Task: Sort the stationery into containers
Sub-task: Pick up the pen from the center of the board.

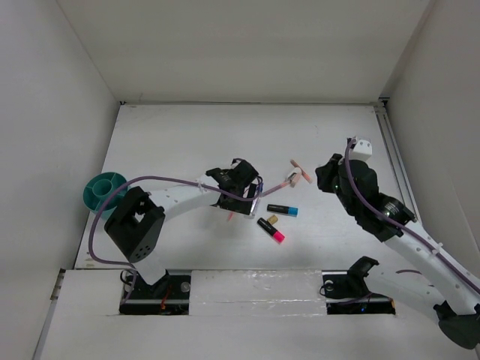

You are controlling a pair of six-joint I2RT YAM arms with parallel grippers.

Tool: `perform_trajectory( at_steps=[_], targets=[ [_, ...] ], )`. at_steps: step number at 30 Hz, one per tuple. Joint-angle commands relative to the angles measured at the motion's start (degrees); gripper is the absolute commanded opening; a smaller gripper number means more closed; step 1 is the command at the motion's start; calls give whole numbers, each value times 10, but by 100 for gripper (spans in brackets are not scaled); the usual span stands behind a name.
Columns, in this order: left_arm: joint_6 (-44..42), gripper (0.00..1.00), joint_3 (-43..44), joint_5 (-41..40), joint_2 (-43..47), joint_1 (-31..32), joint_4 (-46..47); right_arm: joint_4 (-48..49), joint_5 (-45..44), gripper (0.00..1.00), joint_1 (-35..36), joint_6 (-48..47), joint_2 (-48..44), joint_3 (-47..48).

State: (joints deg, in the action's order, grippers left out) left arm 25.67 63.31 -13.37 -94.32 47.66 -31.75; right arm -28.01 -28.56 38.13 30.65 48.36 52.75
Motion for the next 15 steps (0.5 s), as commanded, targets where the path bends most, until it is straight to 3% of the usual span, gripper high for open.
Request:
perform_trajectory(
  at_steps=[1, 15],
  targets=[
    [-11, 88, -5, 9, 7, 2, 7, 3, 10, 0, -8, -18, -19, 20],
    [-11, 82, 8, 18, -24, -40, 7, 23, 41, 0, -8, -30, -25, 14]
  ],
)
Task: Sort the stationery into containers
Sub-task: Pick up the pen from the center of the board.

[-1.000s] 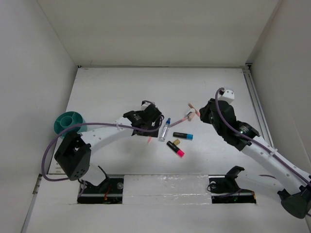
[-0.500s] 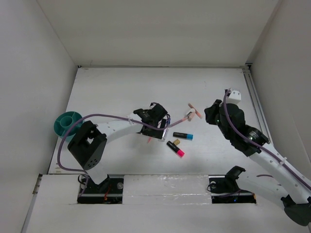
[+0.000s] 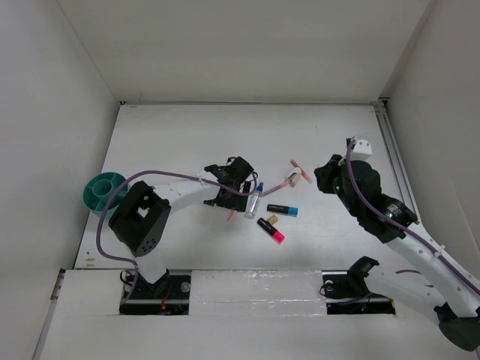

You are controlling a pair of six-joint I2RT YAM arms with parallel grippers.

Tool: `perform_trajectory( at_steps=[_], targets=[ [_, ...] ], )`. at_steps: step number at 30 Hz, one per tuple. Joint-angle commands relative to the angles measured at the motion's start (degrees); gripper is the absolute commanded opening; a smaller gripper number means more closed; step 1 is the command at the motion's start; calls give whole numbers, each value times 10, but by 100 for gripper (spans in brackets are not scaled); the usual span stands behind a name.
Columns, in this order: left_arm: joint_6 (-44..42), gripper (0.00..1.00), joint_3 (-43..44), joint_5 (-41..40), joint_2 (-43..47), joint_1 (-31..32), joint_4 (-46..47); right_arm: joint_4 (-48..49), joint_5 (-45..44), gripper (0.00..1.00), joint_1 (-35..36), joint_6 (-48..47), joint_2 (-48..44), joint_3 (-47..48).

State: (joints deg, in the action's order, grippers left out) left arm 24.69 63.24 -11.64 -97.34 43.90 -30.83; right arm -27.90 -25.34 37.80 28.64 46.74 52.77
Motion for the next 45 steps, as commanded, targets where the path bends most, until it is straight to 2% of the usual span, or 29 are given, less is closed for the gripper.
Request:
perform_trajectory(
  at_steps=[1, 11, 16, 17, 19, 33, 37, 38, 45],
  targets=[
    [-2, 82, 8, 0, -1, -2, -2, 22, 9, 0, -4, -10, -9, 14],
    [9, 75, 14, -10, -39, -2, -7, 29, 9, 0, -4, -15, -14, 14],
    [14, 68, 14, -16, -50, -2, -13, 29, 4, 0, -4, -20, -14, 19],
    [14, 62, 14, -16, -51, -2, -13, 29, 4, 0, -4, -20, -14, 19],
    [14, 59, 14, -16, -56, -2, -13, 23, 4, 0, -4, -20, -14, 19],
    [14, 54, 24, -1, -77, -2, -6, 29, 9, 0, -4, -25, -3, 24],
    [9, 46, 30, 5, -88, -2, -6, 29, 9, 0, -4, -31, -3, 29],
    [9, 40, 30, 5, -88, -2, -6, 29, 9, 0, -4, -31, -3, 29],
    [16, 19, 30, 5, -100, -2, -6, 29, 10, 0, -4, -31, -9, 23]
  ],
)
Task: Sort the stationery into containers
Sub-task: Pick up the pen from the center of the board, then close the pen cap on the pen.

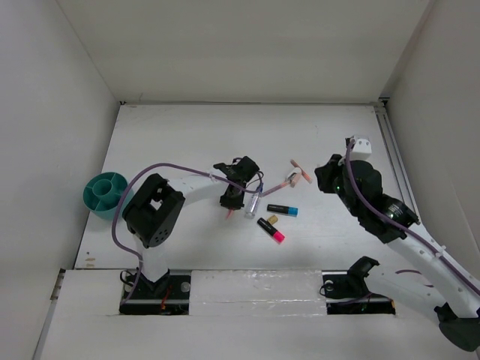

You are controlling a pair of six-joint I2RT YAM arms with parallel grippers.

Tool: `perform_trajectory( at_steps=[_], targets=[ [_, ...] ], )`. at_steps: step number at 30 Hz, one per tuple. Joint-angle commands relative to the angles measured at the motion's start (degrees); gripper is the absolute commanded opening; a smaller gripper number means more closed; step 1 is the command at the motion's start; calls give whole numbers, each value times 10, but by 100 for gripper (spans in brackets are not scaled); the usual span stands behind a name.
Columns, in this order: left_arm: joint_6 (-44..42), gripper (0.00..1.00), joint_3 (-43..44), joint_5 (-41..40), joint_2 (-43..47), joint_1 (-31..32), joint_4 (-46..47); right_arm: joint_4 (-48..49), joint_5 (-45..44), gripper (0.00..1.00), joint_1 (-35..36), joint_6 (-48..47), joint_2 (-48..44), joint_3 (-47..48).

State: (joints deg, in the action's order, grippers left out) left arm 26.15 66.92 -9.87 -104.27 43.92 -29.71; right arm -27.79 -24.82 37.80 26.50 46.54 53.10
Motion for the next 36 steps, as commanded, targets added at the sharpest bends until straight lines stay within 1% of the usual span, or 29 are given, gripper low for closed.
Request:
perform_trajectory(
  at_steps=[1, 2, 3, 4, 6, 12, 14, 19, 20, 22, 24, 25, 27, 28, 29, 31, 32, 35, 36],
  targets=[
    [1, 11, -6, -13, -36, -2, -18, 35, 5, 0, -4, -9, -7, 20],
    [6, 5, -6, -8, -36, -2, -23, 41, 22, 0, -4, -9, -7, 14],
    [7, 1, -12, -8, -41, -2, -23, 48, 32, 0, -4, -9, -7, 14],
    [7, 0, -12, -2, -41, -2, -23, 56, 44, 0, -4, -9, -7, 0],
    [7, 0, -18, -2, -41, -2, -23, 82, 81, 0, -4, -9, 0, -9],
    [27, 0, -28, -32, 14, -2, -29, 127, 132, 0, -4, -29, 7, -19],
    [27, 0, -43, -32, 62, -2, -17, 139, 143, 0, -4, -36, 7, -26],
    [20, 0, -63, 5, 182, -2, 18, 169, 143, 0, -25, -42, 17, -37],
    [20, 0, -70, 15, 221, 5, 18, 175, 143, 0, -32, -42, 17, -37],
    [14, 0, -70, 27, 252, 12, 26, 196, 166, 0, -56, -48, 33, -37],
    [9, 0, -70, 20, 292, 34, 21, 215, 209, 0, -76, -48, 49, -31],
    [9, 0, -75, 20, 304, 34, 21, 223, 222, 0, -76, -48, 58, -26],
    [4, 0, -91, 25, 346, 34, 28, 247, 246, 0, -84, -12, 86, -20],
    [-3, 0, -99, 25, 361, 34, 41, 264, 260, 0, -90, -1, 95, -26],
    [-3, 0, -107, 25, 375, 34, 49, 312, 279, 0, -90, 16, 111, -27],
    [-3, 0, -121, 20, 412, 34, 61, 363, 326, 0, -96, 43, 128, -35],
    [-3, 0, -121, 27, 426, 34, 61, 415, 350, 0, -96, 74, 144, -42],
    [-9, 0, -121, 39, 446, 34, 76, 491, 358, 0, -91, 122, 170, -57],
    [-9, 0, -126, 39, 451, 34, 77, 537, 363, 0, -84, 150, 187, -63]
  ],
)
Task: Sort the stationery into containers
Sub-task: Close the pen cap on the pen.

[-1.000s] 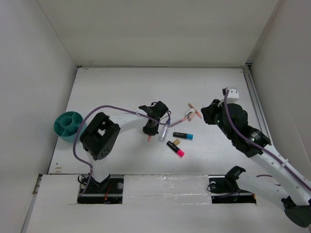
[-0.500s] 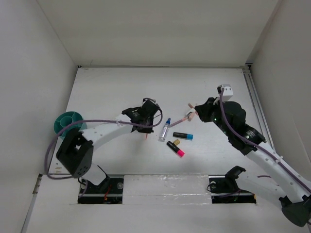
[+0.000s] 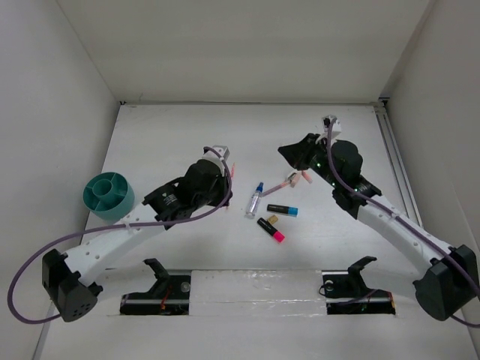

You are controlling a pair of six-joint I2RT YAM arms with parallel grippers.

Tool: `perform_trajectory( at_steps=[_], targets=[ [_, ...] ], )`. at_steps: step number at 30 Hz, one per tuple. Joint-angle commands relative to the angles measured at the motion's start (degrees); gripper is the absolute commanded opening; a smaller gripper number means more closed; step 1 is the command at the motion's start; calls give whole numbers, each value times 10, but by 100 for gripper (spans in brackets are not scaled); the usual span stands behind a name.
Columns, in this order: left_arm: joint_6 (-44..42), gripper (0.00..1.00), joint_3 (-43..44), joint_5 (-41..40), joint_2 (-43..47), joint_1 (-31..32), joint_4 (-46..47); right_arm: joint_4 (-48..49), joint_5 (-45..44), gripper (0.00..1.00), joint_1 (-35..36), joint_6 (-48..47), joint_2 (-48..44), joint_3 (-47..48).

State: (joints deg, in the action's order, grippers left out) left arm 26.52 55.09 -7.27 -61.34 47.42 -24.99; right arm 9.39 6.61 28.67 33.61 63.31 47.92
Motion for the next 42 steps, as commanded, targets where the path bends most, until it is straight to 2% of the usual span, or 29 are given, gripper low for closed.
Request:
perform_trajectory(
  at_steps=[1, 6, 14, 21, 42],
  targets=[
    [-18, 0, -8, 21, 28, -1, 29, 184, 49, 0, 8, 90, 29, -12],
    [-18, 0, -8, 16, 33, -1, 29, 251, 24, 0, 45, 139, 75, -12],
    [-18, 0, -13, 21, 33, -1, 35, 443, -39, 0, 88, 179, 131, -48],
    [-24, 0, -18, 48, 55, -1, 48, 582, 7, 0, 108, 193, 221, -40],
    [-29, 0, -18, 44, 50, -1, 43, 613, 13, 0, 131, 176, 258, -57]
  ],
)
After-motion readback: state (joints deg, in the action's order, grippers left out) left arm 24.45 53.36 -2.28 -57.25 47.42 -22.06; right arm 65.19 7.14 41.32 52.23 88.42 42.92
